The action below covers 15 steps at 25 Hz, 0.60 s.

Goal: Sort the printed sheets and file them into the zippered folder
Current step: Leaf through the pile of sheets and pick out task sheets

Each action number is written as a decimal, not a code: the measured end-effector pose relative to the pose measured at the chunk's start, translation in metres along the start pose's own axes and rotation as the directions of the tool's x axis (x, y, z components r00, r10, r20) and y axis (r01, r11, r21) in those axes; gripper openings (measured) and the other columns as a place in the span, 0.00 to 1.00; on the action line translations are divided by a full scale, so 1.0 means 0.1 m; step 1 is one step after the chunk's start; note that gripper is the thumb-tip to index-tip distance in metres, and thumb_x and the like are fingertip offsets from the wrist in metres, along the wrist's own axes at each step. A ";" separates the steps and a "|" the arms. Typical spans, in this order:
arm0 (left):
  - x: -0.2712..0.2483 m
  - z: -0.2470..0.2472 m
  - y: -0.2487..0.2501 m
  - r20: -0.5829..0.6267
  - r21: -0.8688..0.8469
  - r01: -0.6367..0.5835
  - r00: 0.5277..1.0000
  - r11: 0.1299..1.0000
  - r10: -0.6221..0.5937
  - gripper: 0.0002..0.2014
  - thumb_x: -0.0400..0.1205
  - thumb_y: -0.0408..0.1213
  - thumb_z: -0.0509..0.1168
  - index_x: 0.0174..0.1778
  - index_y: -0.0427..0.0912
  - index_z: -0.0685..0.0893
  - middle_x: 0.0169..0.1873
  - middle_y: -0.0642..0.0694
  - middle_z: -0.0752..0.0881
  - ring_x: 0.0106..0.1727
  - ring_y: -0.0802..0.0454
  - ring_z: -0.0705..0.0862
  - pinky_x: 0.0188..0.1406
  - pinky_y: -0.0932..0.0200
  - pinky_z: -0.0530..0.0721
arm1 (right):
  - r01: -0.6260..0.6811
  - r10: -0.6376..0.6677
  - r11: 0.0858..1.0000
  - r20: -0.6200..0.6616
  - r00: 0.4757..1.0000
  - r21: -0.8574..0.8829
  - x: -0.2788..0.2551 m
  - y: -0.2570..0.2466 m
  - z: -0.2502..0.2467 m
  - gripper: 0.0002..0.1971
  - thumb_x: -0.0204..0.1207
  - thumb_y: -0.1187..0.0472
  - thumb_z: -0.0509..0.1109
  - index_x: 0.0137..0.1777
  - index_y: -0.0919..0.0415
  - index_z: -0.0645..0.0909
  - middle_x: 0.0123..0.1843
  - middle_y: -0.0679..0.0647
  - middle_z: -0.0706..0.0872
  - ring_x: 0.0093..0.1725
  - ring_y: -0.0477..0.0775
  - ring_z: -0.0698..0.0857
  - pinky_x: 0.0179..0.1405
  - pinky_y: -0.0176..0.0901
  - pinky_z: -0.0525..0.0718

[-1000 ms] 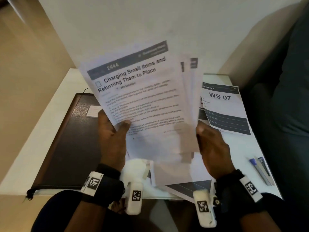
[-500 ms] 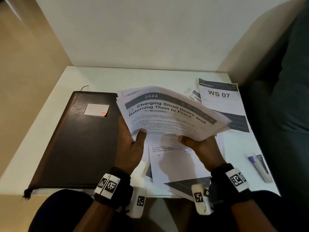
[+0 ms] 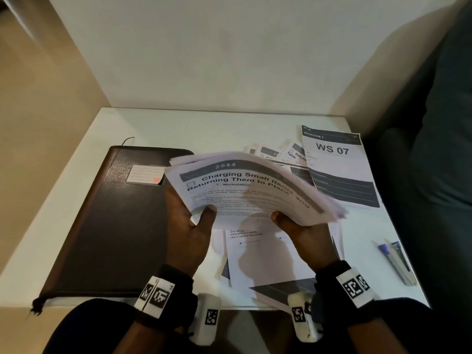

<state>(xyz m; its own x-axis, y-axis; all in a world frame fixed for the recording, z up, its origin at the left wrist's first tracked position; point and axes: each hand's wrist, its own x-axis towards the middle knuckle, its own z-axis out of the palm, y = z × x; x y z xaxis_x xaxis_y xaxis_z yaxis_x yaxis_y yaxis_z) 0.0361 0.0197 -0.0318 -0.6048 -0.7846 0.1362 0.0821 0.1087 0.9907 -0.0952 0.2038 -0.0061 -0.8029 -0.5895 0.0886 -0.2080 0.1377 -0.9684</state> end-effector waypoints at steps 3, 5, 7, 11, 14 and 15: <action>0.03 -0.01 0.00 0.001 -0.043 0.020 1.000 0.999 -0.020 0.40 0.78 0.16 0.67 0.83 0.45 0.62 0.66 0.44 0.82 0.69 0.50 0.84 0.62 0.51 0.90 | -0.021 0.021 1.000 0.010 1.000 0.014 0.02 0.02 0.04 0.39 0.77 0.75 0.75 0.57 0.18 0.80 0.54 0.28 0.88 0.59 0.36 0.87 0.59 0.46 0.90; 0.02 0.02 -0.04 0.007 -0.026 0.062 0.998 0.998 -0.061 0.40 0.76 0.25 0.68 0.84 0.47 0.62 0.66 0.45 0.82 0.70 0.49 0.84 0.65 0.45 0.90 | -0.045 0.045 0.999 0.038 0.998 -0.017 0.01 0.03 0.08 0.42 0.77 0.75 0.75 0.53 0.12 0.78 0.52 0.27 0.88 0.58 0.35 0.87 0.61 0.56 0.90; 0.05 0.01 -0.08 0.017 -0.038 0.067 0.998 0.997 -0.066 0.39 0.77 0.28 0.69 0.84 0.46 0.63 0.67 0.45 0.82 0.70 0.50 0.84 0.66 0.47 0.89 | -0.057 0.058 0.998 0.035 0.998 -0.035 0.02 0.01 0.09 0.41 0.78 0.72 0.75 0.53 0.12 0.78 0.55 0.30 0.88 0.59 0.38 0.87 0.62 0.60 0.90; 0.12 -0.08 0.00 -0.069 -0.131 0.029 0.997 0.991 -0.038 0.28 0.82 0.18 0.67 0.71 0.51 0.75 0.61 0.50 0.87 0.65 0.51 0.87 0.61 0.51 0.90 | -0.019 0.017 1.000 0.121 0.993 0.015 -0.03 -0.27 0.09 0.13 0.87 0.51 0.67 0.55 0.27 0.87 0.53 0.41 0.92 0.56 0.46 0.90 0.57 0.56 0.90; 0.22 -0.26 -0.07 -0.086 -0.331 0.063 0.992 0.942 -0.097 0.22 0.82 0.16 0.64 0.69 0.40 0.80 0.59 0.43 0.88 0.63 0.42 0.87 0.61 0.45 0.89 | -0.158 0.160 0.975 -0.002 0.987 0.156 0.04 -0.28 -0.05 0.23 0.87 0.37 0.57 0.61 0.47 0.89 0.56 0.50 0.93 0.56 0.54 0.92 0.57 0.57 0.87; 0.25 -0.32 -0.15 -0.070 -0.399 0.101 0.988 0.911 -0.141 0.22 0.82 0.17 0.63 0.72 0.34 0.78 0.59 0.39 0.87 0.62 0.39 0.87 0.59 0.45 0.90 | -0.233 0.242 0.967 -0.080 0.967 0.103 0.10 -0.17 -0.11 0.24 0.86 0.36 0.58 0.62 0.50 0.88 0.57 0.51 0.93 0.56 0.54 0.91 0.58 0.58 0.86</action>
<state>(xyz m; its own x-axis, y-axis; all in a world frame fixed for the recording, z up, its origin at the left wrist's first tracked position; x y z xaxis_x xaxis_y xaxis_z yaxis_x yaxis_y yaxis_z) 0.0452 -0.0214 -0.0433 -0.5532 -0.8331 -0.0047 0.3293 -0.2239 0.9173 -0.1057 0.2045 0.0137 -0.8713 -0.4732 -0.1299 0.0439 0.1885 -0.9811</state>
